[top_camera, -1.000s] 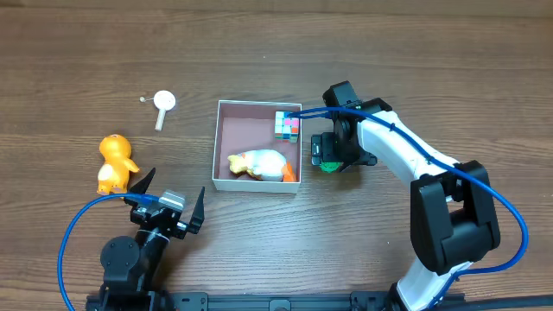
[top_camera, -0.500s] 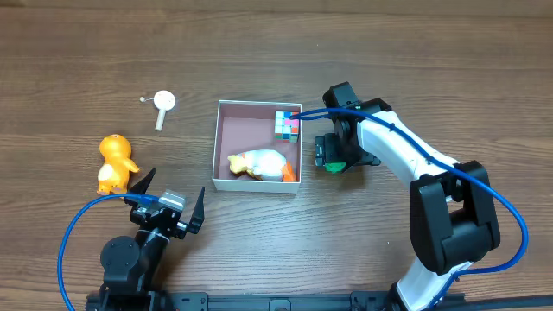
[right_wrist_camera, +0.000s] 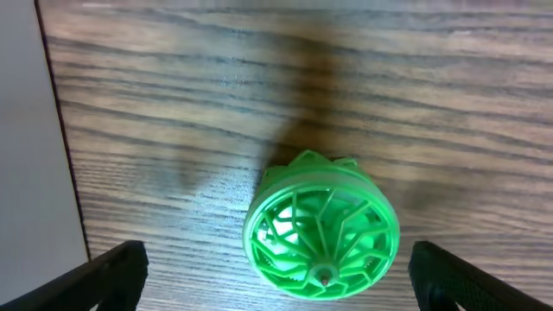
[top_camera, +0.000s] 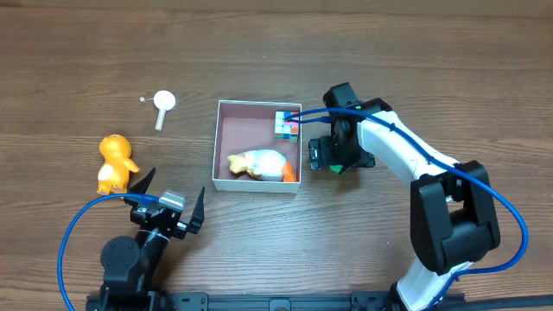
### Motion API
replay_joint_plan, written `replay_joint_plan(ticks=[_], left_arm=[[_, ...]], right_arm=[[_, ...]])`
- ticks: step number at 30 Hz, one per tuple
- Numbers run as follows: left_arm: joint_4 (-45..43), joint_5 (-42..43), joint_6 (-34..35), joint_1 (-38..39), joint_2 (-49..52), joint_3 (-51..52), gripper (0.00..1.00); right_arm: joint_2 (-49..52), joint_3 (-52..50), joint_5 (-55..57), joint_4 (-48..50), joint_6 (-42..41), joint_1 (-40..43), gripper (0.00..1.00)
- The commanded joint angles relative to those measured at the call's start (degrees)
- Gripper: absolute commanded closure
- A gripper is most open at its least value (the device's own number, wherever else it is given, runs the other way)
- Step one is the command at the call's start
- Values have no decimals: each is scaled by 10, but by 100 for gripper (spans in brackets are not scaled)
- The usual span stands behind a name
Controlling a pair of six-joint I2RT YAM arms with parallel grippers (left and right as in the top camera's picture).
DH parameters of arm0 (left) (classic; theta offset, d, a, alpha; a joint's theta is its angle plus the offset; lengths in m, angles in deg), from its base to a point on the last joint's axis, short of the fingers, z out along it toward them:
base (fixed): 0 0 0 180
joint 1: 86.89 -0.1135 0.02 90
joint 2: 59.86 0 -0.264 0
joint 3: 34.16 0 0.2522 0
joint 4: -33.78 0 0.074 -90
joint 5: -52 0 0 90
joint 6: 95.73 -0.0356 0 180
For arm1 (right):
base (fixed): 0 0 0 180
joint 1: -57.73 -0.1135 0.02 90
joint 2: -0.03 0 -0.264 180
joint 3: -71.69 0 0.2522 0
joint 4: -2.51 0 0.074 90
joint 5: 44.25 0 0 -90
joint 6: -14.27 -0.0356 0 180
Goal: Pack container
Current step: 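Close the right gripper on the green toy and lift it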
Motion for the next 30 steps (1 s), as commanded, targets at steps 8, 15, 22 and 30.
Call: replay_joint_plan(ticks=[8, 15, 22, 30], left_arm=[[-1, -2, -8, -4, -3, 2, 0], [-1, -2, -8, -4, -3, 2, 0], [-1, -1, -8, -4, -3, 2, 0], [-1, -2, -8, -4, -3, 2, 0]], right_arm=[[-8, -22, 49, 36, 2, -3, 1], [-8, -40, 48, 53, 2, -3, 0], [-8, -41, 48, 66, 2, -3, 5], [-8, -41, 48, 72, 2, -3, 12]])
